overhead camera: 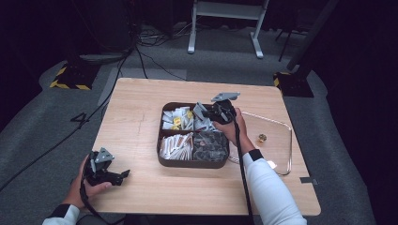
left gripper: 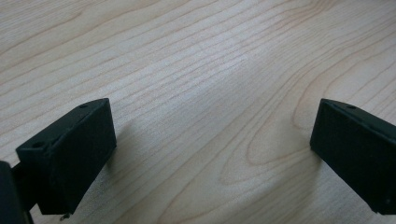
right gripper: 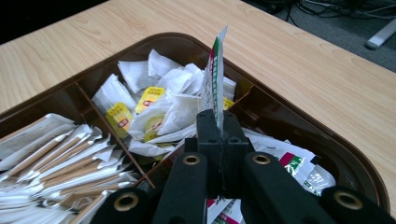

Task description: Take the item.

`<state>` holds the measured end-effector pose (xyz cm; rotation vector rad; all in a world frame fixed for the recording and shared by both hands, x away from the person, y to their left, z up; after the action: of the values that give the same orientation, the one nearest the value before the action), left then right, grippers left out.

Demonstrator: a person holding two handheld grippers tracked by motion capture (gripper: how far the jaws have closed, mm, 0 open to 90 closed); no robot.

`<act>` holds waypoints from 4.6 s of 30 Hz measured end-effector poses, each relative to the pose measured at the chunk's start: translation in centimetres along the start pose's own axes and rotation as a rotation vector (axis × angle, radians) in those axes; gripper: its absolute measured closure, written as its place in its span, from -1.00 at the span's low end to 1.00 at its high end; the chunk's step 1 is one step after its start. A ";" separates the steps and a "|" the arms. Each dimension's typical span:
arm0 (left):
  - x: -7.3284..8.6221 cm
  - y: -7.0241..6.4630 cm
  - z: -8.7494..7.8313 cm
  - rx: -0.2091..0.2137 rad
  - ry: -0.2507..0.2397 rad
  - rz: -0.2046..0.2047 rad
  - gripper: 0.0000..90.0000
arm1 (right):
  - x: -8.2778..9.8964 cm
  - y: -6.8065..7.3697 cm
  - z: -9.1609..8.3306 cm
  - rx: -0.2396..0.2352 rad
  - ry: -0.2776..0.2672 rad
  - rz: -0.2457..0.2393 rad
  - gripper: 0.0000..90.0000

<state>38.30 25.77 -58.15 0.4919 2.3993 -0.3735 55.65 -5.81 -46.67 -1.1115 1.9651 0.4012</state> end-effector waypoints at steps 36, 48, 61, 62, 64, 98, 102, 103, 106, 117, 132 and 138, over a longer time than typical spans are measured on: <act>0.0 0.0 0.0 -0.001 -0.001 -0.002 -0.99 | 3.3 3.0 -7.4 -0.050 -0.088 -0.061 1.00; 0.0 0.0 0.0 -0.001 0.000 -0.002 -0.99 | 3.4 4.9 -9.4 -0.086 -0.120 -0.093 1.00; 0.0 0.0 0.0 -0.001 0.000 -0.002 -0.99 | 3.8 7.5 -9.9 -0.133 -0.119 -0.128 0.99; 0.0 0.0 0.0 -0.001 0.000 -0.001 -0.99 | 3.9 7.8 -9.9 -0.139 -0.116 -0.129 0.99; 0.0 0.0 0.0 -0.001 -0.001 -0.002 -0.99 | 4.0 8.2 -9.9 -0.145 -0.115 -0.137 0.99; 0.0 0.0 0.0 -0.002 0.003 -0.002 -0.99 | 6.4 16.9 -8.3 -0.345 -0.020 -0.287 0.99; 0.1 0.0 0.0 -0.003 0.004 -0.004 -0.99 | 6.9 17.6 -7.9 -0.356 0.000 -0.305 0.99; 0.1 0.0 0.0 -0.003 0.004 -0.004 -0.99 | 7.0 17.7 -7.8 -0.359 0.006 -0.307 0.99; 0.1 0.0 0.0 -0.004 0.003 -0.004 -0.99 | 7.3 18.0 -7.5 -0.367 0.015 -0.313 0.99; 0.0 0.0 0.0 -0.005 0.002 -0.004 -0.99 | 8.9 19.6 -6.7 -0.411 0.067 -0.329 0.97; 0.0 0.0 0.0 -0.005 0.002 -0.004 -0.99 | 9.0 17.4 -6.9 -0.310 0.069 -0.276 0.35; 0.0 0.0 0.0 -0.005 0.002 -0.005 -0.99 | 8.8 16.0 -7.4 -0.270 0.059 -0.262 0.21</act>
<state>38.25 25.80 -58.15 0.4847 2.4031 -0.3696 36.37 -6.29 -50.89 -1.5475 1.8192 0.5058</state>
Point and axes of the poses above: each handheld gripper's, and its own axes: z roughly forward along the jaws, x roughly out of its underside, y roughly to its left, the point moved 10 cm from there along z, roughly forward along the jaws, and after that the axes turned 10 degrees about -z, right-handed, at the moved point
